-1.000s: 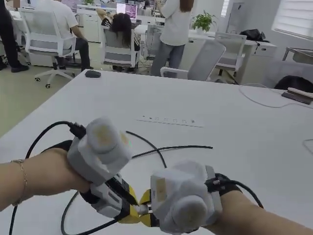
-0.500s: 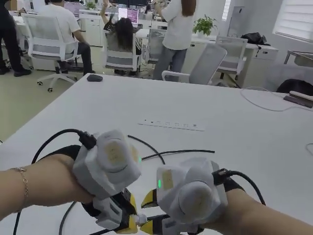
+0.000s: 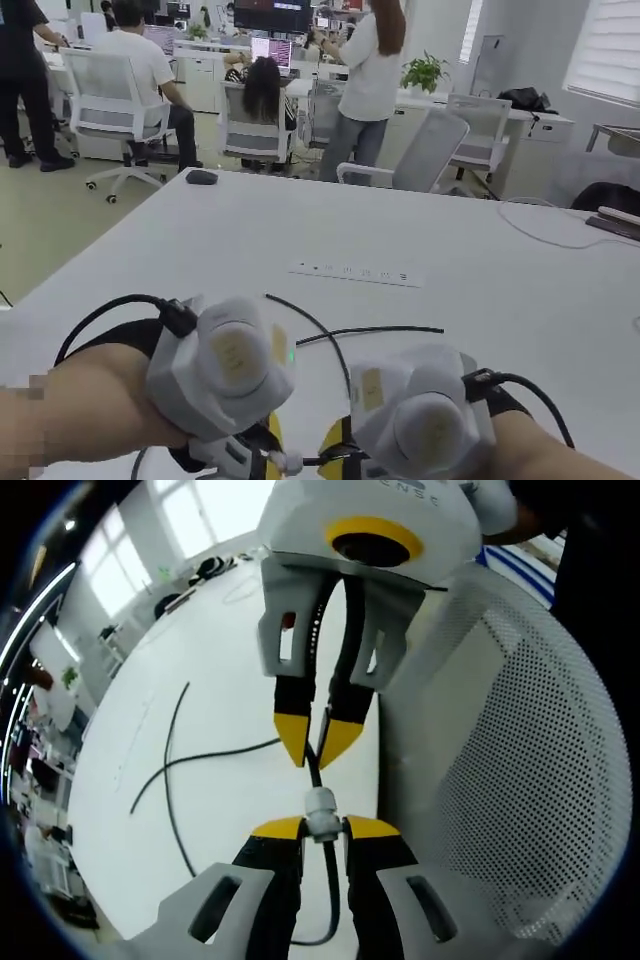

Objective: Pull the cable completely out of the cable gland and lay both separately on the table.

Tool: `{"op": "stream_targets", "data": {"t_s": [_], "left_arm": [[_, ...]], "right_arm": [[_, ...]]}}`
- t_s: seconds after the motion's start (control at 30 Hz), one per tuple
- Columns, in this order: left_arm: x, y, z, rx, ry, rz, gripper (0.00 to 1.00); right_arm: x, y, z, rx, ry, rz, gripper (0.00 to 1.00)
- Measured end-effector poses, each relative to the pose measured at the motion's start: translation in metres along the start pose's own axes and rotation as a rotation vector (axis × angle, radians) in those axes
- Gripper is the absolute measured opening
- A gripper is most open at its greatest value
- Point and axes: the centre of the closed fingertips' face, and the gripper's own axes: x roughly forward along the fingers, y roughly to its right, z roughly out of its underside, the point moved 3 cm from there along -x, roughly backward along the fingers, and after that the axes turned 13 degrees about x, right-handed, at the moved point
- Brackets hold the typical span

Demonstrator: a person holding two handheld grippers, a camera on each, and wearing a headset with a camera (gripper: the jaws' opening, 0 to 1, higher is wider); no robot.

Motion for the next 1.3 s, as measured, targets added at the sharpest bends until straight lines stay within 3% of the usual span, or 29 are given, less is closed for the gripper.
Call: {"op": "stream_targets", "data": {"t_s": [0.1, 0.17, 0.27, 0.57, 1.0, 1.3], "left_arm": [[-0.001, -0.001, 0.004, -0.007, -0.006, -0.008, 0.16], [-0.002, -0.001, 0.008, -0.011, -0.016, -0.009, 0.16], [-0.003, -0.002, 0.016, -0.006, -0.043, -0.02, 0.16], [-0.003, 0.0, 0.029, -0.032, -0.075, -0.016, 0.16], [-0.006, -0.001, 0.037, -0.035, -0.11, -0.02, 0.16], [-0.002, 0.0, 0.034, -0.013, -0.119, -0.007, 0.16]], "right_arm": [[-0.004, 0.004, 0.007, 0.023, 0.003, 0.019, 0.04], [-0.008, 0.011, 0.011, 0.044, 0.022, 0.071, 0.03], [-0.011, 0.015, 0.021, 0.074, 0.028, 0.102, 0.03], [-0.015, 0.021, 0.057, 0.143, -0.009, 0.125, 0.03], [-0.018, 0.036, 0.104, 0.227, -0.068, 0.189, 0.03], [-0.018, 0.041, 0.136, 0.267, -0.125, 0.227, 0.04]]}}
